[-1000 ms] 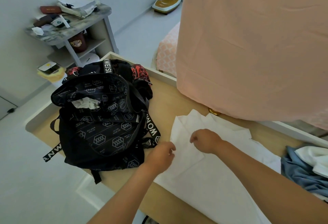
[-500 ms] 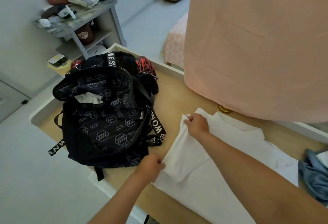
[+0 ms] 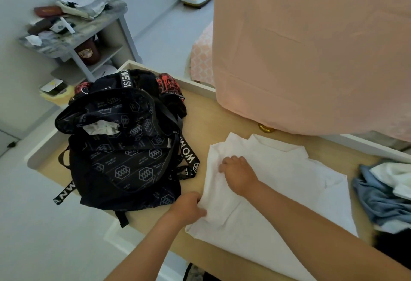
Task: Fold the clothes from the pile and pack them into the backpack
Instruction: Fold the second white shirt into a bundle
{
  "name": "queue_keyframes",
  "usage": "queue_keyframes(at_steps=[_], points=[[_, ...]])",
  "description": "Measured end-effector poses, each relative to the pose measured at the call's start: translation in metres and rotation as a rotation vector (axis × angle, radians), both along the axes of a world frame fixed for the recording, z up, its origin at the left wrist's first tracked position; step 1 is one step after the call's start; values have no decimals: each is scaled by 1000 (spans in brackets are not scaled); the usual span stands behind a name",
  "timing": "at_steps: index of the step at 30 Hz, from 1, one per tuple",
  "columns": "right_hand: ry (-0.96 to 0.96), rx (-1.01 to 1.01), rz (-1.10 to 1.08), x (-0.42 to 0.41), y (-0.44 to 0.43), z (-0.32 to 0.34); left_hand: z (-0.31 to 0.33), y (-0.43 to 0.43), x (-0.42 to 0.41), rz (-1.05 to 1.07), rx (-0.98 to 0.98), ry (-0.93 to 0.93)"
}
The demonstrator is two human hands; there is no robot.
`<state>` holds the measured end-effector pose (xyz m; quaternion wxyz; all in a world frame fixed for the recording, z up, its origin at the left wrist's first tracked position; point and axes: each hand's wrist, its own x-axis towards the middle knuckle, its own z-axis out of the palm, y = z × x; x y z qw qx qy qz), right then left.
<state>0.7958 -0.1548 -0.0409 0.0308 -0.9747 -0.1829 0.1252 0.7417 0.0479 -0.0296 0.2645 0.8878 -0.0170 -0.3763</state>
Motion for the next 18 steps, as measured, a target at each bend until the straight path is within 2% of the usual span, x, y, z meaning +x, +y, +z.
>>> queue_keyframes(at_steps=[3, 7, 11, 14, 18], points=[[-67, -55, 103, 19, 17, 9, 5, -1, -4, -5, -31, -2], [44, -246, 351, 37, 33, 9, 13, 1, -11, 13, -58, -39], [69, -369, 363, 45, 22, 20, 30, 1, -8, 0, -75, 4], [-4, -168, 184, 40, -9, 43, 53, -18, 2, -48, -132, 11], [-231, 14, 10, 2, -77, 56, 78, -73, 9, -278, -191, 18]])
